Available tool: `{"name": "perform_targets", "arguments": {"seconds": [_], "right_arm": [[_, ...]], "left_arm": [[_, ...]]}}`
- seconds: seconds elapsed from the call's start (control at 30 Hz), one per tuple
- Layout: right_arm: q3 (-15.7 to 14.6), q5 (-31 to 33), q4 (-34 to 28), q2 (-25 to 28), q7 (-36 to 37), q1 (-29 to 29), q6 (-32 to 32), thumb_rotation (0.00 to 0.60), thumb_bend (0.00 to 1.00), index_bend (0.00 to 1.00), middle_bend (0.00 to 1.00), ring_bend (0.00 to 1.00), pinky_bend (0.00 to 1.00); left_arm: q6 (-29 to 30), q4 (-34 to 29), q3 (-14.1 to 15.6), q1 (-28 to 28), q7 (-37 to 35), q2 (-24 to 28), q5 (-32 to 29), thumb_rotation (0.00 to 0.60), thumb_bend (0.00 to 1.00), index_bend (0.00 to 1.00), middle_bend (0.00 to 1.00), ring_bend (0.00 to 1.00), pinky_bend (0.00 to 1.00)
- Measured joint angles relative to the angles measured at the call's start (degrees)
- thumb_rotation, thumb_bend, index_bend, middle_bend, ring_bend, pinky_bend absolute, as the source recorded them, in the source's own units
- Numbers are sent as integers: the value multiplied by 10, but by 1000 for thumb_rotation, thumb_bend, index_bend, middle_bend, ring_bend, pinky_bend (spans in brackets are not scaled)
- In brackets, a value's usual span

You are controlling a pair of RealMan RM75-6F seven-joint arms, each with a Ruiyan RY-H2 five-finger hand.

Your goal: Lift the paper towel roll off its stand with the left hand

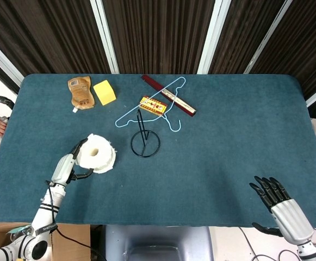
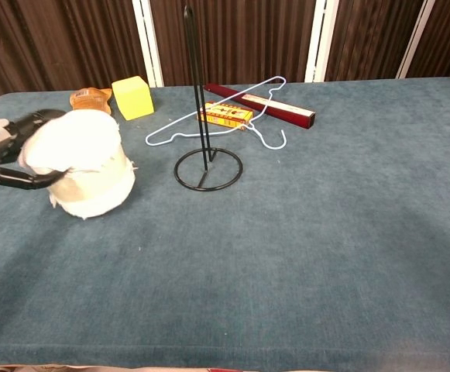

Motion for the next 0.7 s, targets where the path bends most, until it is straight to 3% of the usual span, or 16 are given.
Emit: {"name": "perform_targets", "arguments": {"seconds": [0.13, 0.3, 0.47, 0.57, 0.7], "right_arm": [[-1, -1, 0, -1, -4, -1, 1, 600, 65, 0, 0, 0, 0], [-1, 0, -1, -3, -11, -3, 0, 600, 65, 0, 0, 0, 0], [1, 0, -3, -9, -24, -5, 3, 600, 64, 0, 0, 0, 0], [5, 4, -4, -15, -31, -8, 5, 600, 64, 0, 0, 0, 0], [9, 11, -6, -22, -42, -7, 0, 600, 65, 0, 0, 0, 0]], "left_arm": [[23, -16, 15, 12, -9, 34, 31, 600, 393, 0, 0, 0, 30], [115, -24, 41, 41, 7, 61, 99, 600, 384, 0, 0, 0, 27], [213, -49, 92, 90, 59, 129, 191, 600, 379, 0, 0, 0, 28], [270, -46, 127, 131, 106, 142, 234, 600, 393, 0, 0, 0, 6], [287, -43, 155, 153, 133, 149, 265, 600, 407, 0, 0, 0, 0]]}}
